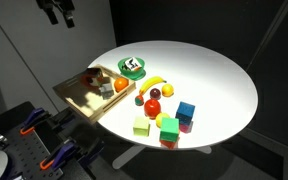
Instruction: Lift the black and white dice and put it in the green bowl
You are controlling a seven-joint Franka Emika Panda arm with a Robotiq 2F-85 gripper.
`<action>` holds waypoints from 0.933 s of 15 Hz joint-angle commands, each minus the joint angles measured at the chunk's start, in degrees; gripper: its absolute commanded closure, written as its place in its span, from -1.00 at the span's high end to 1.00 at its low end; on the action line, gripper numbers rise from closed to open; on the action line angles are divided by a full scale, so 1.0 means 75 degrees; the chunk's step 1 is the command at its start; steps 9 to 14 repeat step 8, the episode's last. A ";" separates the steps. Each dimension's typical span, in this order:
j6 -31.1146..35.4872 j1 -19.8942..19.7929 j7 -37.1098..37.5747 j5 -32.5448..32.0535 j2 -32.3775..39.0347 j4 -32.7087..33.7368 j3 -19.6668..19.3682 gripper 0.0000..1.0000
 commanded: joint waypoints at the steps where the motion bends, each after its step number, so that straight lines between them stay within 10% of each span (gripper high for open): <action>1: -0.0019 0.0016 0.0007 0.0027 -0.0067 -0.0017 -0.0013 1.00; 14: -0.0019 0.0017 0.0008 0.0054 -0.0123 -0.0074 -0.0014 1.00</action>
